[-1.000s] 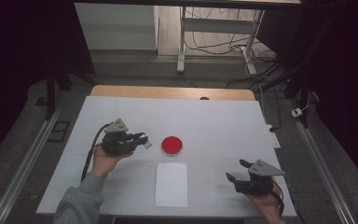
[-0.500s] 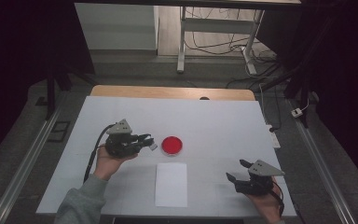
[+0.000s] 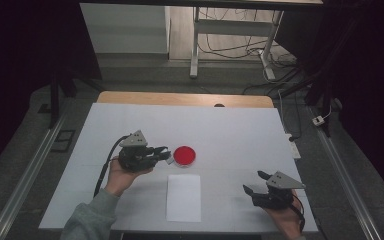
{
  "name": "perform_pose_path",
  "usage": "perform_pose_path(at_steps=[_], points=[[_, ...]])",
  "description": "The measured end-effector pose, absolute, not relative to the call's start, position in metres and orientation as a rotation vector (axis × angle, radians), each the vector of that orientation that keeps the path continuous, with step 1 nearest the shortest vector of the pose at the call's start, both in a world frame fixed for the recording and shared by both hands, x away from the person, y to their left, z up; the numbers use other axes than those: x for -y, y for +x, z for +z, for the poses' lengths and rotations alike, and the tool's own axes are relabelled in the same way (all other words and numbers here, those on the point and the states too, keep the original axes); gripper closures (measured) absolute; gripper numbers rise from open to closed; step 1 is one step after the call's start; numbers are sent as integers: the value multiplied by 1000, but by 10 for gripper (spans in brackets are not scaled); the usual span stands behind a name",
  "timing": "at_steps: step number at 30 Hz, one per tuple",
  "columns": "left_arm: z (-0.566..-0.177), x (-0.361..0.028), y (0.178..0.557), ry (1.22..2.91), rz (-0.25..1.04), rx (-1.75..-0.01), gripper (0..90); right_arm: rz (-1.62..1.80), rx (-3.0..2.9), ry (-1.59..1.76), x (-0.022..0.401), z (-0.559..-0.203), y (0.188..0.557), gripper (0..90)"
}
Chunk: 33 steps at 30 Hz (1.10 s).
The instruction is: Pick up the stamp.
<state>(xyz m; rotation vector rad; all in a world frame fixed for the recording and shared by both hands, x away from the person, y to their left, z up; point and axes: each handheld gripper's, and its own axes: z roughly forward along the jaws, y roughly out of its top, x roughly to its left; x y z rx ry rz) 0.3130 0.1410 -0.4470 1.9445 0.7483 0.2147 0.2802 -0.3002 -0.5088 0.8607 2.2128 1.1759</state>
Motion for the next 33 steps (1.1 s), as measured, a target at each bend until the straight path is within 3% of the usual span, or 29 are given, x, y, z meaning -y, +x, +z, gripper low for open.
perform_pose_path(at_steps=[33], points=[[-455, -99, 300, 1988, 126, -665, 757, 1165, -2203, 838, 298, -509, 279, 246]])
